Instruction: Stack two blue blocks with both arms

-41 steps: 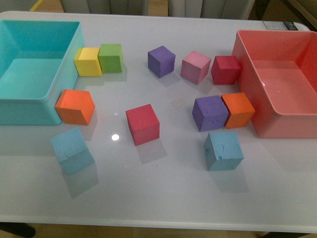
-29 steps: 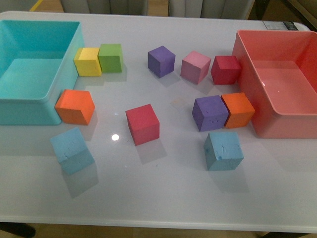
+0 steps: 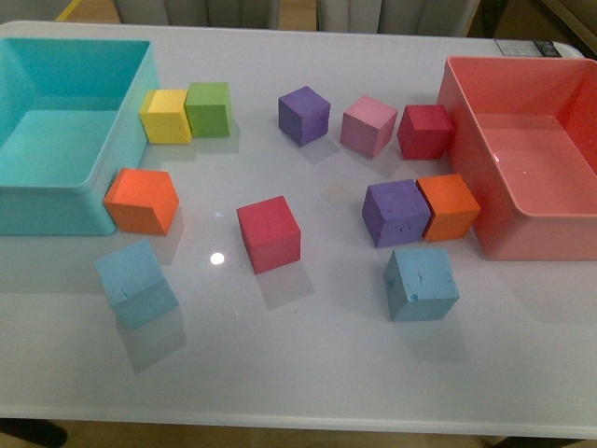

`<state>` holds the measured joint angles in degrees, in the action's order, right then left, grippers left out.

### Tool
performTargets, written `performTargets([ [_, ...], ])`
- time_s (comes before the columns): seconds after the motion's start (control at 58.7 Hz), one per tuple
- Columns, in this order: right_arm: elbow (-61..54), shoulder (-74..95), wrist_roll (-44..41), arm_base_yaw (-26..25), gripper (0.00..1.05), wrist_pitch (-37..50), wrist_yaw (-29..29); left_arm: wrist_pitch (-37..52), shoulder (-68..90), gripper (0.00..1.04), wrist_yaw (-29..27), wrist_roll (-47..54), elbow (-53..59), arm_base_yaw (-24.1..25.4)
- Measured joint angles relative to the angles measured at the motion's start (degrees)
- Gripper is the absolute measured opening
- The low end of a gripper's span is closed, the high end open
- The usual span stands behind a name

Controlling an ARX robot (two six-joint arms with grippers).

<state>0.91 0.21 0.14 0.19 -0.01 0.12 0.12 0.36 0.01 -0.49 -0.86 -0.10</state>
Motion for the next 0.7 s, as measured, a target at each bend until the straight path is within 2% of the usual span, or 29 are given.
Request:
performTargets([
  [0.119,0.2,0.4,-0.3,-0.2,0.96,-0.4,-0.8,0.0,0.0,0.96,0.0,0.0,0.0,0.0],
  [0.153,2.9,3.8,-2.4,-2.3,0.96,-7.6,-7.6,0.0,0.0,0.96,0.0,0.0,0.0,0.0],
  [0.222,9.3,16.1,-7.6,-7.2,0.96,-20.2,-17.4,0.0,0.0,0.96,0.1,0.0,0.0,0.0],
  [0.29,11.4,25.3,-10.0,-9.3,0.96,-20.7,-19.8,0.0,0.0,0.96,0.0,0.0,0.0,0.0],
  [0.409,13.5,40.2,-10.9,-8.4,0.96,-10.8,-17.9,0.0,0.0,0.96,0.0,0.0,0.0,0.0],
  [0.597,17.2,67.0,-10.4,1.0,0.96,10.4,-10.5,0.0,0.0,0.96,0.0,0.0,0.0,0.0],
  [0.699,20.6,79.6,-9.7,5.6,0.96,17.2,-7.3,0.0,0.0,0.96,0.0,0.0,0.0,0.0],
])
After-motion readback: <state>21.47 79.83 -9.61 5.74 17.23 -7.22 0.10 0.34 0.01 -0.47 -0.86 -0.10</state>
